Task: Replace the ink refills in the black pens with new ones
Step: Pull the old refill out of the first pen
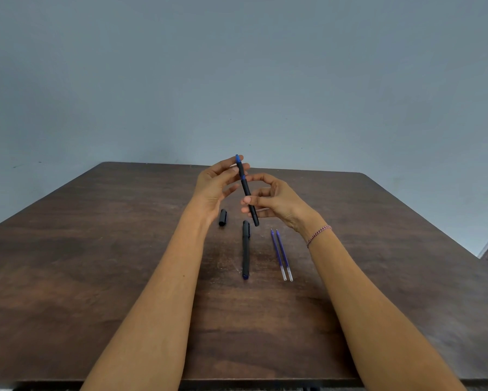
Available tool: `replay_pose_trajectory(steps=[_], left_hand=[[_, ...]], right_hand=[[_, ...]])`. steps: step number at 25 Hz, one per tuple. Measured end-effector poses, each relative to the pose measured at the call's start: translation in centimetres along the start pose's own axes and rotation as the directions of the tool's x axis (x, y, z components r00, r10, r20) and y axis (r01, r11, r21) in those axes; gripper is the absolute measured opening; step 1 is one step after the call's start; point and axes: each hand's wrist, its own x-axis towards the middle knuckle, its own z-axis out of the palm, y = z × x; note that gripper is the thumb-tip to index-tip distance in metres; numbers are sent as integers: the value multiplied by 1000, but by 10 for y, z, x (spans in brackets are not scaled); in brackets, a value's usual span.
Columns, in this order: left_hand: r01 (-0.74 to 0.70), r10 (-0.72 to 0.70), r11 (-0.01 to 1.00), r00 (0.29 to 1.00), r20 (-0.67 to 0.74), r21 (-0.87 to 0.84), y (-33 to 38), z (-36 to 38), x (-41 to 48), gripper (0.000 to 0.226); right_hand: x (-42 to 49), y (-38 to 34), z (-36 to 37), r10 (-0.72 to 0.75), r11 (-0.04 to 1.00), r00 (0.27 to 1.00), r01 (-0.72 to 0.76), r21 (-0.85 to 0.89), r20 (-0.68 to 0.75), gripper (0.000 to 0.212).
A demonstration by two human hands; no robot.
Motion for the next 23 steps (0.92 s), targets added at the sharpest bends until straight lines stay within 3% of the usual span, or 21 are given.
replay_pose_trajectory(steps=[8, 14, 18, 23], left_hand=[[-20, 21, 1000, 996, -92, 5, -2, 2, 2, 21], [-40, 42, 996, 999, 17, -83, -3, 1, 2, 20], [-55, 51, 993, 998, -41, -102, -1, 1, 0, 6], [-56, 48, 995, 995, -91, -86, 0, 3, -1, 8]], right_hand=[[-1, -1, 2, 3, 1000, 1000, -3, 14, 15, 40], [-2, -1, 2, 2, 1000, 1000, -2, 7, 11, 39], [-2, -2, 3, 7, 1000, 1000, -7, 12, 23, 38], [-2, -2, 4, 12, 1000, 999, -12, -5, 39, 39]])
